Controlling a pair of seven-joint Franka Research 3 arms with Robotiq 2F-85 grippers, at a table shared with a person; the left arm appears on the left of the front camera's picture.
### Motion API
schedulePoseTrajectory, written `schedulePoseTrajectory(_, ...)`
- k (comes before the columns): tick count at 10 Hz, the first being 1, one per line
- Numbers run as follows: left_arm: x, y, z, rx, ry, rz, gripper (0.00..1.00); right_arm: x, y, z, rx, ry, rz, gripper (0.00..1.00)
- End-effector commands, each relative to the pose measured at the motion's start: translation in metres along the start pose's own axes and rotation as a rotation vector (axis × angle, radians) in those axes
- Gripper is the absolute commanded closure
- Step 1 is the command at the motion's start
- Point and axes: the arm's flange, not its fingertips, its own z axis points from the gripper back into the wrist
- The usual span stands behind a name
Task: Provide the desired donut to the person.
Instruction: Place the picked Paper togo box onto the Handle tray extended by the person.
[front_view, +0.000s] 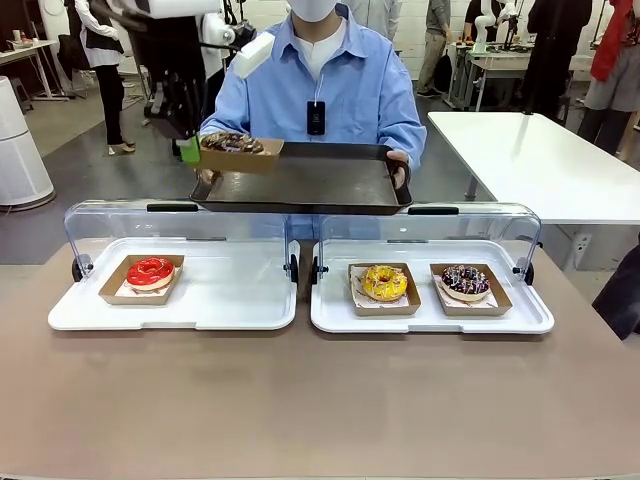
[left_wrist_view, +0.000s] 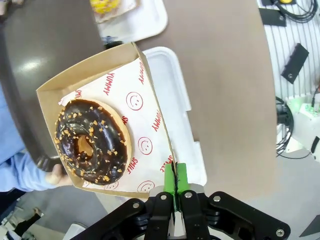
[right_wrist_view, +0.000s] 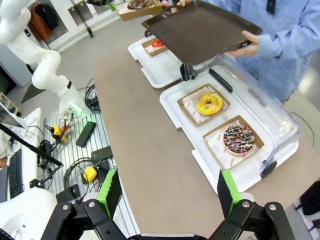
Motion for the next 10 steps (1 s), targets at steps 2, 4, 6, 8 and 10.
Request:
schedulePoseTrajectory(2, -0.001, 0.071, 0.000, 0.017, 0.011, 0.035, 0.99, 0.000, 0.000, 0.001, 0.007, -0.012, 0.006, 0.00)
schedulePoseTrajectory(4, -0.013, 0.108, -0.018, 0.002, -0.024, 0.050, 0.99, 0.000, 0.000, 0.001, 0.007, -0.012, 0.006, 0.00)
schedulePoseTrajectory(6, -0.025, 0.147, -0.034, -0.025, -0.052, 0.035, 0.99, 0.000, 0.000, 0.001, 0.007, -0.012, 0.006, 0.00)
schedulePoseTrajectory(8, -0.031, 0.161, -0.050, -0.031, -0.049, 0.034, 0.99, 0.000, 0.000, 0.001, 0.007, -0.012, 0.006, 0.00)
schedulePoseTrajectory(10, -0.037, 0.173, -0.063, -0.048, -0.041, 0.025, 0.99, 0.000, 0.000, 0.001, 0.007, -0.012, 0.006, 0.00)
